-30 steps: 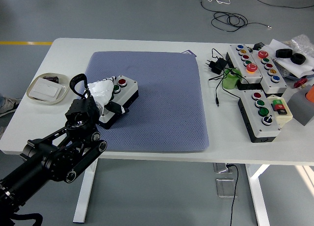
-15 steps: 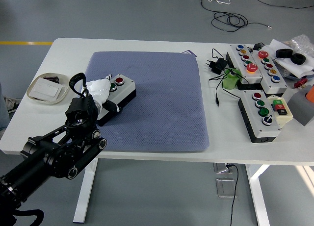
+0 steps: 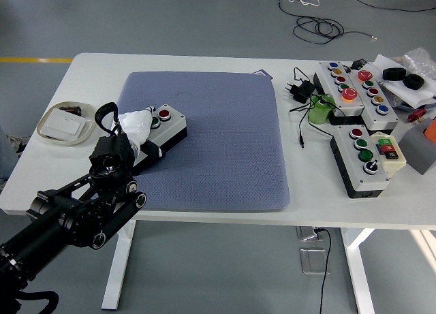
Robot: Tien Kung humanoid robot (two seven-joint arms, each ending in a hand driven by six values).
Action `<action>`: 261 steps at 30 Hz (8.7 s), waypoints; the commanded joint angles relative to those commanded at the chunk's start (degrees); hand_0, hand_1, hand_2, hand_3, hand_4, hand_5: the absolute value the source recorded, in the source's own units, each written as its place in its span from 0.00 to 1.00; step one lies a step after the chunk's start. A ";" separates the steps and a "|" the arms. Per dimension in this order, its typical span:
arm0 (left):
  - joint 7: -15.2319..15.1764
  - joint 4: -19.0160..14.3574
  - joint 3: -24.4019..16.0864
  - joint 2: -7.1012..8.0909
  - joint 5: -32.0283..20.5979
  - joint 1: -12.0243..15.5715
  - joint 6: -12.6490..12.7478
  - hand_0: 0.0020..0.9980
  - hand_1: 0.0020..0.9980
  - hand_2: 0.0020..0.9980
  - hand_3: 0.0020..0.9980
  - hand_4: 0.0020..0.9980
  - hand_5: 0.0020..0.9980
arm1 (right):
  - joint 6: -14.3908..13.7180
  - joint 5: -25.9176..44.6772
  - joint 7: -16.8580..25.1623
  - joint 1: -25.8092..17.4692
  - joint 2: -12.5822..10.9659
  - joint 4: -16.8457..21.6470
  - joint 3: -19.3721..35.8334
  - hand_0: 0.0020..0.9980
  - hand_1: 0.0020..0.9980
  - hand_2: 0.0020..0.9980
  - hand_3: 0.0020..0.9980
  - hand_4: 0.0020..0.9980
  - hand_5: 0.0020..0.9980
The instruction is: Pick up the button,place it on the desk,press the button,press the button
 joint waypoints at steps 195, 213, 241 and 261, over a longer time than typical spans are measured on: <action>-20.12 -29.81 -4.24 15.25 -4.80 -0.30 -26.95 0.02 0.00 0.03 0.85 0.58 0.14 | -0.35 -2.41 -0.83 0.78 0.22 0.00 -0.46 0.65 0.51 0.55 0.61 0.31 0.41; -18.34 -30.13 -1.04 15.03 -6.36 0.09 -29.13 0.04 0.00 0.03 0.84 0.57 0.04 | -0.36 -2.26 -0.93 0.81 0.33 0.00 -0.35 0.65 0.51 0.55 0.61 0.30 0.41; -18.34 -28.32 0.40 14.05 -7.41 0.05 -29.43 0.04 0.00 0.04 0.85 0.57 0.08 | -0.35 -2.24 -0.98 0.57 0.26 0.00 -0.53 0.65 0.51 0.55 0.61 0.30 0.41; -17.81 -27.33 3.01 14.51 -7.59 -0.39 -30.83 0.04 0.00 0.04 0.84 0.57 0.10 | -0.38 -2.38 -1.05 0.70 0.33 0.00 -0.27 0.65 0.51 0.55 0.61 0.30 0.40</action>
